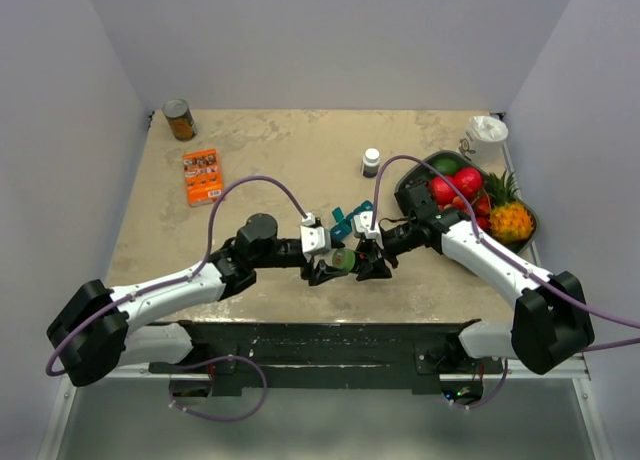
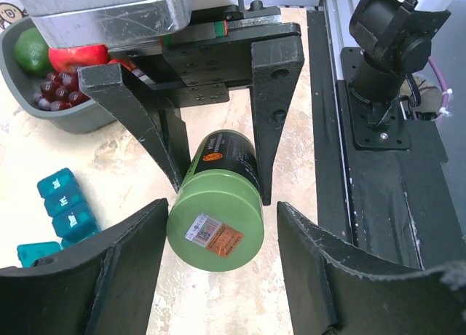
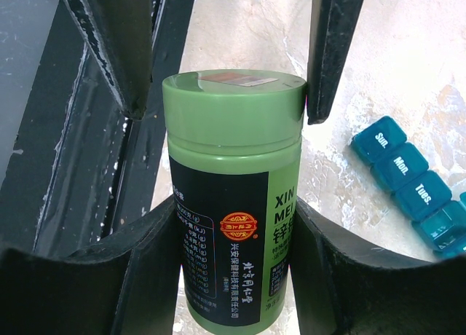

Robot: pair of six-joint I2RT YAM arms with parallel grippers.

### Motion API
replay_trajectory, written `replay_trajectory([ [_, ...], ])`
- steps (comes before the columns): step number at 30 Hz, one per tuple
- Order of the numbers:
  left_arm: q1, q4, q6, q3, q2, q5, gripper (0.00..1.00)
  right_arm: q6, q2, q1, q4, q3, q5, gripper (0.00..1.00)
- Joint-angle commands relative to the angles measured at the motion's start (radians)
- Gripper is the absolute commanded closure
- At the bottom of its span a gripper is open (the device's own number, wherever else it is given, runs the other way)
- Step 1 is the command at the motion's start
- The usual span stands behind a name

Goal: Sort the pills into containers

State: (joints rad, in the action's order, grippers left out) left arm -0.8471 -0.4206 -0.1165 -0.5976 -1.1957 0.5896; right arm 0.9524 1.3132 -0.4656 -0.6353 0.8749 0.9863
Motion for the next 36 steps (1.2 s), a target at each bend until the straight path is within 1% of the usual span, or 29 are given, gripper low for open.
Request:
replay_trajectory([
  [1,-0.009,0.009,-0.018,-0.047,-0.018,0.009,0.35,0.016,-0.029,0.001,0.023,0.007,0.043,1.0],
  [5,-0.009,0.029,-0.02,-0.062,-0.036,0.004,0.37,0.016,-0.031,0.001,0.02,0.007,0.045,1.0],
  [8,-0.009,0.048,-0.02,-0.068,-0.039,-0.001,0.41,0.016,-0.031,0.001,0.022,0.007,0.043,1.0],
  [10,-0.009,0.057,-0.012,-0.074,-0.042,-0.001,0.53,0.016,-0.029,0.001,0.022,0.007,0.041,1.0],
  [11,-0.009,0.06,-0.006,-0.082,-0.042,-0.002,0.61,0.016,-0.029,0.001,0.023,0.007,0.041,1.0],
  [12,-0.009,0.062,0.007,-0.085,-0.042,-0.008,0.86,0.016,-0.029,0.001,0.023,0.007,0.04,1.0],
  [13,-0.009,0.06,0.056,-0.088,-0.041,-0.016,0.98,0.014,-0.029,-0.001,0.026,0.007,0.035,1.0],
  [14,-0.007,0.06,0.093,-0.093,-0.036,-0.031,1.0,0.006,-0.029,-0.001,0.026,0.007,0.028,1.0],
  [15,-0.007,0.063,0.154,-0.094,-0.031,-0.087,1.0,-0.001,-0.032,0.001,0.032,0.009,0.02,1.0],
  [16,-0.007,0.071,0.295,-0.099,-0.031,-0.127,1.0,-0.01,-0.032,0.001,0.048,0.007,0.014,1.0],
  [17,-0.007,0.088,0.373,-0.116,-0.031,-0.167,1.0,-0.033,-0.034,0.001,0.058,0.007,-0.004,1.0],
  [18,-0.007,0.144,0.453,-0.128,-0.034,-0.228,1.0,-0.046,-0.038,0.001,0.071,0.004,-0.014,1.0],
  [19,-0.007,0.176,0.617,-0.139,-0.038,-0.244,1.0,-0.059,-0.042,0.001,0.097,0.003,-0.024,1.0],
  [21,-0.007,0.229,0.809,-0.131,-0.028,-0.31,1.0,-0.099,-0.045,0.001,0.123,-0.004,-0.054,1.0],
  [22,-0.007,0.253,1.045,-0.122,-0.021,-0.333,1.0,-0.112,-0.049,0.001,0.146,-0.007,-0.061,1.0],
  [23,-0.007,0.308,1.165,-0.096,-0.009,-0.373,1.0,-0.128,-0.049,0.001,0.155,-0.01,-0.067,1.0],
  [24,-0.007,0.304,1.322,-0.081,0.001,-0.358,1.0,-0.135,-0.048,0.001,0.161,-0.011,-0.075,1.0],
  [25,-0.015,0.299,1.391,-0.061,0.024,-0.359,1.0,-0.139,-0.046,-0.001,0.172,-0.011,-0.075,1.0],
  [26,-0.021,0.353,1.45,-0.06,0.037,-0.411,1.0,-0.142,-0.046,0.001,0.172,-0.013,-0.075,1.0],
  [27,-0.026,0.358,1.488,-0.06,0.051,-0.428,1.0,-0.144,-0.045,-0.001,0.174,-0.013,-0.074,1.0],
  [28,-0.029,0.356,1.489,-0.065,0.073,-0.436,1.0,-0.144,-0.046,0.001,0.172,-0.013,-0.074,1.0],
  [29,-0.027,0.352,1.488,-0.071,0.079,-0.436,0.9,-0.144,-0.049,-0.001,0.171,-0.013,-0.075,1.0],
  [31,-0.027,0.361,1.437,-0.096,0.088,-0.445,0.57,-0.144,-0.051,0.001,0.166,-0.013,-0.072,1.0],
  [32,-0.027,0.385,1.416,-0.102,0.093,-0.441,0.29,-0.141,-0.055,0.004,0.163,-0.013,-0.069,1.0],
  [33,-0.027,0.388,1.358,-0.105,0.096,-0.439,0.19,-0.139,-0.057,0.005,0.163,-0.013,-0.067,1.0],
  [35,-0.026,0.411,1.29,-0.105,0.123,-0.438,0.05,-0.13,-0.055,0.01,0.154,-0.01,-0.058,1.0],
  [36,-0.026,0.411,1.199,-0.1,0.136,-0.439,0.04,-0.127,-0.055,0.01,0.149,-0.01,-0.055,1.0],
])
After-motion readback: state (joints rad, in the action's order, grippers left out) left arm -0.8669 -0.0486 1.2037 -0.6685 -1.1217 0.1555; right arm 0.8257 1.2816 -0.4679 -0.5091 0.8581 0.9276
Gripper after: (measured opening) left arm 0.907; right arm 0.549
